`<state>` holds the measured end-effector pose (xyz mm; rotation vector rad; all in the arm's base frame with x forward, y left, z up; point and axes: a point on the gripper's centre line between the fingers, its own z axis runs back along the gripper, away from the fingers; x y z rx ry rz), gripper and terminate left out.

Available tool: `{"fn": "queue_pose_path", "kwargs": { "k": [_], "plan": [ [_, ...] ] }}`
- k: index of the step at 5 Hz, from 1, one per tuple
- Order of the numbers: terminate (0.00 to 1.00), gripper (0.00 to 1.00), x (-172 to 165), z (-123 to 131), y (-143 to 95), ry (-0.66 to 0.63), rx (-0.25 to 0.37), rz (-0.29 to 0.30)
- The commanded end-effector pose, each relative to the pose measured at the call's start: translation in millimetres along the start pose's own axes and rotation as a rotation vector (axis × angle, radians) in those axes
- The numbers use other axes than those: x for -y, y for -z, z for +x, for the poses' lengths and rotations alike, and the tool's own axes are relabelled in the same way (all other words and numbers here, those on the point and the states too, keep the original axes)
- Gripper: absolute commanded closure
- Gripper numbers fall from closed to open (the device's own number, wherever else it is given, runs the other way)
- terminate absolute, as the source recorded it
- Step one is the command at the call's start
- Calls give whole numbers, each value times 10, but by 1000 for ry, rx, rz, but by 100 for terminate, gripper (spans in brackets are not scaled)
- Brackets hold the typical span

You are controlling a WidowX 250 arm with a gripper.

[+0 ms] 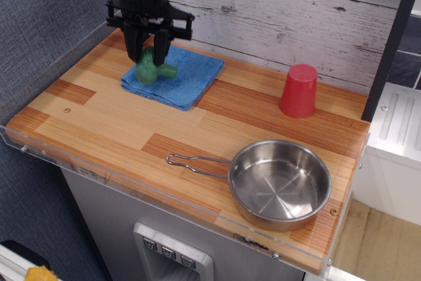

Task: Place the green vegetable in the silver bowl.

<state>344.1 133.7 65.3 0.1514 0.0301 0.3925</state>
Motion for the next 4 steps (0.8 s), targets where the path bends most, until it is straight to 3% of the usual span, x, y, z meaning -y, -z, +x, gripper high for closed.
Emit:
{"fn": "queue_pose_path", "kwargs": {
  "k": [1, 3, 4],
  "plan": [
    [0, 100, -67, -132, -395, 0, 113, -9],
    [0, 100, 295, -483, -523, 161, 188, 16],
    [0, 100, 600, -793, -642, 300, 248, 18]
  ]
}}
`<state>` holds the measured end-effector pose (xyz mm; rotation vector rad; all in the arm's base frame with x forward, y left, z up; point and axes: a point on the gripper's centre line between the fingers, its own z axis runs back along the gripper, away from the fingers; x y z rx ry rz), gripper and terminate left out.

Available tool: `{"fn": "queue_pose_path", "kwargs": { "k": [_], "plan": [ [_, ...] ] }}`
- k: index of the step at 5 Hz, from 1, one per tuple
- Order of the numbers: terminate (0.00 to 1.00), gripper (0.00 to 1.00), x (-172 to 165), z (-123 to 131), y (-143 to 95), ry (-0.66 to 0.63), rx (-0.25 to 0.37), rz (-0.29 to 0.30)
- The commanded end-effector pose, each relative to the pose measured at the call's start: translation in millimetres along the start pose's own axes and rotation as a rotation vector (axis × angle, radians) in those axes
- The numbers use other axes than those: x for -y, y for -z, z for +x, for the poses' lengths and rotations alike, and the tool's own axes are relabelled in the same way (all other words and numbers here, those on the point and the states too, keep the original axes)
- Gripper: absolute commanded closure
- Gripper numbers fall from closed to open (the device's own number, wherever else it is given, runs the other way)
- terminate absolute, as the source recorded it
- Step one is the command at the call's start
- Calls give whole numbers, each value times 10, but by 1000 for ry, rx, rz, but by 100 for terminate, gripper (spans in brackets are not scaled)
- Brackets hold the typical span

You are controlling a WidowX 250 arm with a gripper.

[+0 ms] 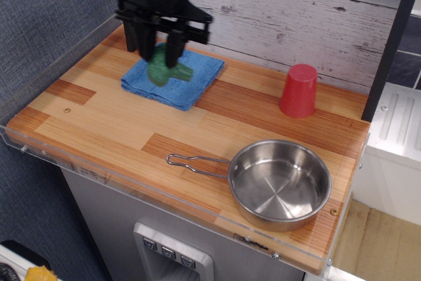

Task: Place the green vegetable in the silver bowl.

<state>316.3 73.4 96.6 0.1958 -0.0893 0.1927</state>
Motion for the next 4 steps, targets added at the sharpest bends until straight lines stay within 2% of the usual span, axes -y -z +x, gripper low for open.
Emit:
{"fn": "queue_pose_path", "kwargs": {
  "k": [1, 2, 3, 4],
  "plan": [
    [0, 100, 596, -466, -426, 236, 153, -20],
    [0, 100, 853, -656, -429, 283, 155, -93],
    [0, 100, 1076, -801, -364, 368, 121, -125],
    [0, 100, 1251, -904, -305, 438, 111, -125]
  ]
}}
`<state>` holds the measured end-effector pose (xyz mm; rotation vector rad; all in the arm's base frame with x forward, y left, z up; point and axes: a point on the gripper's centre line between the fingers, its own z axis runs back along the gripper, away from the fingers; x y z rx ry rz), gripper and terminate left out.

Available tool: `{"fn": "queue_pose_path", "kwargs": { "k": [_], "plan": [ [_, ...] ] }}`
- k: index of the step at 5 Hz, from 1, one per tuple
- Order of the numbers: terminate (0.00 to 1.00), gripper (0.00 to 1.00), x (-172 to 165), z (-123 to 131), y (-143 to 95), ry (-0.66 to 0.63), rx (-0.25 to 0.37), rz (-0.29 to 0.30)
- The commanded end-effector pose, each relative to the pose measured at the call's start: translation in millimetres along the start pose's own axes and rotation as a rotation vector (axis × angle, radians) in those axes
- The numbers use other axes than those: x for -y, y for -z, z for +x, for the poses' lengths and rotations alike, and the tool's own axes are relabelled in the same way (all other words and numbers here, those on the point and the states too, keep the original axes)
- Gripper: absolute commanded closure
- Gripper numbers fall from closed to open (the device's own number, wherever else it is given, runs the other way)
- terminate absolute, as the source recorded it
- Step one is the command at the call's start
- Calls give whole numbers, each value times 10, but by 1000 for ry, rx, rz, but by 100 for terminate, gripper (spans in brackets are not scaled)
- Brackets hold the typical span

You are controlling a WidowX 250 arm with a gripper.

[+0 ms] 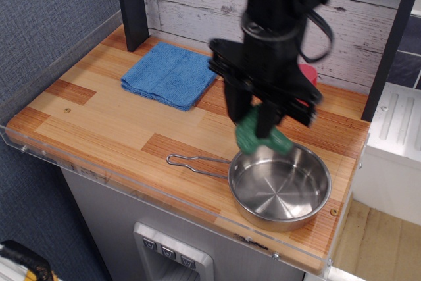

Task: Place the green vegetable in the silver bowl.

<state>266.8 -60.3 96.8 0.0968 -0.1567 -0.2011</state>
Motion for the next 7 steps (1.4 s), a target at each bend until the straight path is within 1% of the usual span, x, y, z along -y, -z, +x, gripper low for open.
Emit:
{"fn": "queue_pose_path", "kwargs": {
  "k": [1, 2, 3, 4, 5, 6, 7],
  "plan": [
    [0, 100, 221, -172, 73, 78, -2, 9],
    [0, 100, 288, -183, 155, 84, -19, 47],
    [0, 100, 276, -170, 205, 72, -31, 49],
    [0, 0, 310, -171, 226, 69, -36, 44],
    [0, 0, 351, -199, 186, 69, -12, 52],
    [0, 0, 343, -206, 175, 70, -13, 50],
    [0, 0, 315, -211, 115, 54, 2, 51]
  ]
}}
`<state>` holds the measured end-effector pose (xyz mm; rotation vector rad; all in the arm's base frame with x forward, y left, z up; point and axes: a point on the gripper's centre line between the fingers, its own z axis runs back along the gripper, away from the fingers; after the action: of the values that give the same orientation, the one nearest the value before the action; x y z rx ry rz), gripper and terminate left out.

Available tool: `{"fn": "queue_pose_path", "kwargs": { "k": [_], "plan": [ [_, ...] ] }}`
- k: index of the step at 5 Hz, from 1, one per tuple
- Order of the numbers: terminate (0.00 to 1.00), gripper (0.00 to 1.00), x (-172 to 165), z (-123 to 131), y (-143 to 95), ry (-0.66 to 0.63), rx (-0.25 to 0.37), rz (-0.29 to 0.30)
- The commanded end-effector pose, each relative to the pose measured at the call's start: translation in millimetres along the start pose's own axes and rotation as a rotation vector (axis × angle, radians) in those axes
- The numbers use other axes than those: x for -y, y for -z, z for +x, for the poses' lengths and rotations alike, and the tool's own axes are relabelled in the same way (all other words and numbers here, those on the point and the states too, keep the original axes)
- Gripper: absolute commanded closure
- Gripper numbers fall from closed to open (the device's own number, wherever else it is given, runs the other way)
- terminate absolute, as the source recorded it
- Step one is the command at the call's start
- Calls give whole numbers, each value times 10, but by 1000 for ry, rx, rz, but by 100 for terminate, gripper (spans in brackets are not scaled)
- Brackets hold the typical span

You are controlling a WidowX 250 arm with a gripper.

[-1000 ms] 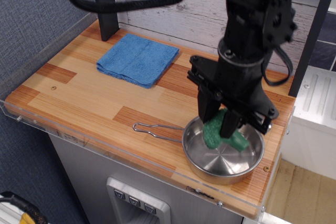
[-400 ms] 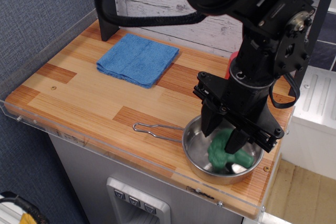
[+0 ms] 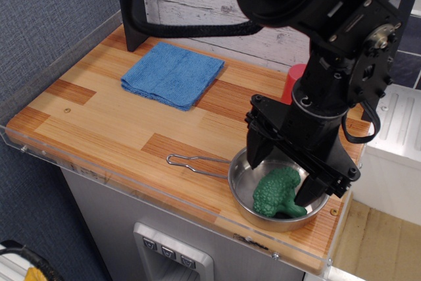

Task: Place the green vegetable in the silver bowl.

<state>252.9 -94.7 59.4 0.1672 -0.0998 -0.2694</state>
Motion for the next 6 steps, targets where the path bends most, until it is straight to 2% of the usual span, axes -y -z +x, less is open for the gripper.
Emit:
{"fn": "queue_pose_path", "kwargs": {
  "k": [1, 2, 3, 4, 5, 6],
  "plan": [
    [0, 0, -122, -128, -327, 3, 79, 5],
    [0, 0, -303, -141, -413, -5, 67, 32],
    [0, 0, -701, -236, -446, -75, 85, -1],
    [0, 0, -1175, -335, -435, -113, 83, 79],
    [0, 0, -1610, -432, -317, -258, 64, 53],
    [0, 0, -1961, -472, -86, -324, -15, 56]
  ]
}}
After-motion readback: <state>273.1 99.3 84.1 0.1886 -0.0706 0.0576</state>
